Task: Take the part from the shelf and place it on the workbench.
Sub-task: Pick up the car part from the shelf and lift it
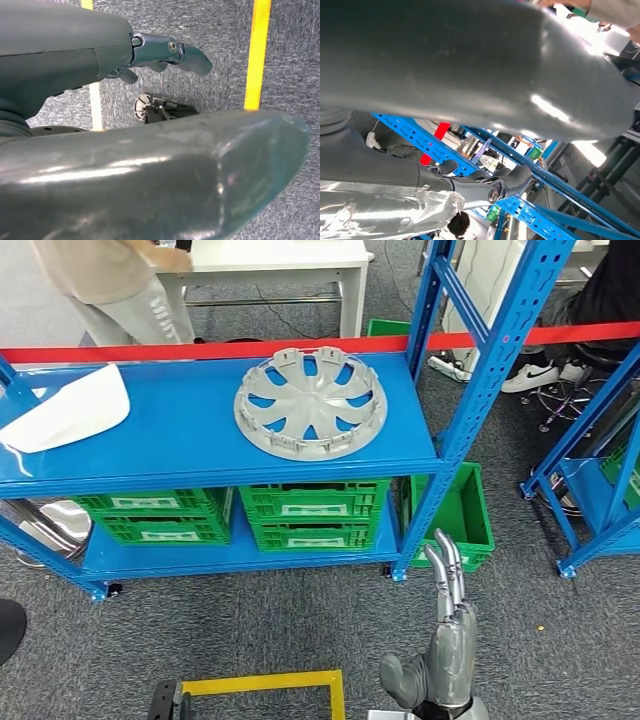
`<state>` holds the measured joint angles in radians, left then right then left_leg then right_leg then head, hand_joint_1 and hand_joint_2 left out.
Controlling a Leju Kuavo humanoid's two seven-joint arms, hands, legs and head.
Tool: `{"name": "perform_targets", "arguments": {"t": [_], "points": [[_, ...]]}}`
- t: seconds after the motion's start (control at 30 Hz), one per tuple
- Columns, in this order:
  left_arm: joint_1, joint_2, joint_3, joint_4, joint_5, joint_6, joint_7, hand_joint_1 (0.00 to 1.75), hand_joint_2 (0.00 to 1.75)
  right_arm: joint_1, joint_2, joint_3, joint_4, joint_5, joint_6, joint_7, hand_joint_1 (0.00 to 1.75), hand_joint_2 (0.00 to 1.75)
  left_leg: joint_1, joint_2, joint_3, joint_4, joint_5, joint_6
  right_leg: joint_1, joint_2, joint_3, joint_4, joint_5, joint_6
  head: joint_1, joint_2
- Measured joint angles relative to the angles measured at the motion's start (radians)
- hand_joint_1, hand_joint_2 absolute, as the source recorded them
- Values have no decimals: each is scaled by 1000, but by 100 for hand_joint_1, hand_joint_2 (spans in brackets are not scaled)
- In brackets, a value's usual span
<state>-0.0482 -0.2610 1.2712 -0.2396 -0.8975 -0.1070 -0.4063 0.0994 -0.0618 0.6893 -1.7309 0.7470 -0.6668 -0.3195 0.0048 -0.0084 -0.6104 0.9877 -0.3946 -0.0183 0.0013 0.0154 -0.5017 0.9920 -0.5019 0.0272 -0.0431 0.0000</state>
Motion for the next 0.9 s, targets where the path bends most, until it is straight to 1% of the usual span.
{"name": "perform_targets", "arguments": {"t": [0.13,0.23,0.27,0.3,0.33,0.37,0.4,0.43,0.47,0.5,0.53,0.57,0.6,0.63,0.67,0.7,0.73,0.77,0.8,0.83,0.87,0.9], "points": [[0,1,1,0,0,4,0,0,0,0,0,0,0,3,0,-1,0,0,-7,0,0,1,-5,7,-7,0,1,-1,-3,8,0,0],[0,1,1,0,0,7,0,0,0,1,0,0,0,5,0,-1,0,0,-11,0,1,-1,-9,16,-12,0,9,-2,1,18,0,0],[0,1,1,0,0,7,0,0,0,1,0,0,0,5,0,-2,0,0,-10,0,4,-4,-10,20,-12,0,12,0,1,23,-1,0],[0,1,1,0,0,7,0,0,0,1,0,0,0,6,0,-2,0,0,-8,0,9,-8,-10,24,-12,-1,13,9,-4,25,0,0],[0,1,2,0,0,7,0,0,0,0,0,0,0,6,0,-2,0,0,-6,1,15,-10,-13,29,-11,-2,5,28,-18,27,2,0],[-1,1,2,0,0,7,0,0,0,0,0,0,0,6,0,-2,0,0,-4,0,20,-11,-16,32,-12,-4,-15,70,-43,28,4,0],[-1,1,2,0,0,7,0,0,0,0,0,0,0,6,-1,-2,0,0,-4,1,24,-12,-20,34,-12,-5,-47,133,-75,28,7,0],[-2,1,2,0,0,7,0,0,0,1,0,0,0,6,-1,-2,0,0,-4,1,27,-12,-24,35,-12,-5,-87,206,-106,30,9,0],[-2,1,2,0,0,7,0,0,0,3,0,0,1,6,-1,-2,0,0,-4,2,30,-11,-26,33,-12,-5,-125,269,-128,32,9,0],[-1,1,3,0,0,7,0,0,0,5,0,0,1,6,-1,-2,0,0,-4,2,35,-11,-29,31,-13,-5,-150,301,-131,33,9,0],[-1,1,3,0,0,7,0,0,0,7,0,0,2,6,-1,-2,0,0,-4,2,41,-11,-31,29,-13,-5,-155,294,-112,33,9,0],[-1,1,3,0,0,7,0,0,0,7,0,0,2,6,-1,-2,0,0,-3,1,48,-11,-35,26,-14,-6,-141,247,-75,32,9,0],[-1,1,3,0,-1,7,0,0,0,7,0,0,2,6,-1,-2,0,0,-2,0,56,-10,-40,21,-15,-7,-113,174,-27,31,9,0],[-1,1,4,0,-2,8,0,0,0,6,0,0,3,6,-1,-2,0,0,-1,0,63,-10,-44,16,-15,-7,-88,107,6,29,10,0],[-2,1,4,0,-2,8,0,0,0,6,0,0,3,6,-1,-2,0,0,-1,-1,67,-10,-48,9,-13,-8,-70,58,23,23,10,0],[-1,1,4,0,-3,9,0,0,0,6,0,0,4,7,-1,-2,0,0,-1,0,69,-11,-51,1,-10,-8,-60,32,31,16,10,0],[-1,1,4,1,-3,10,0,0,0,7,0,0,4,7,-1,-2,0,0,-1,0,71,-9,-50,-7,-7,-8,-61,29,26,6,10,0],[-1,1,4,1,-3,10,0,0,0,7,0,0,5,8,-1,-3,0,0,0,1,72,-7,-49,-14,-6,-7,-56,28,29,-3,9,0],[-2,0,4,1,-3,11,0,0,0,7,0,1,5,8,-1,-3,0,0,1,1,74,-2,-51,-21,-7,-6,-50,26,35,-10,9,0],[-3,0,4,1,-3,12,0,0,0,6,0,1,5,9,-1,-3,0,0,2,2,70,15,-56,-27,-8,-6,-43,23,35,-16,8,0],[-5,0,4,1,-3,13,0,0,0,6,0,2,5,9,-1,-3,0,0,3,2,54,45,-72,-31,-10,-6,-35,22,33,-21,6,0],[-6,0,4,2,-3,14,0,0,0,5,0,2,5,10,-1,-4,0,0,3,3,24,98,-97,-35,-11,-6,-30,20,31,-26,4,0]]}}
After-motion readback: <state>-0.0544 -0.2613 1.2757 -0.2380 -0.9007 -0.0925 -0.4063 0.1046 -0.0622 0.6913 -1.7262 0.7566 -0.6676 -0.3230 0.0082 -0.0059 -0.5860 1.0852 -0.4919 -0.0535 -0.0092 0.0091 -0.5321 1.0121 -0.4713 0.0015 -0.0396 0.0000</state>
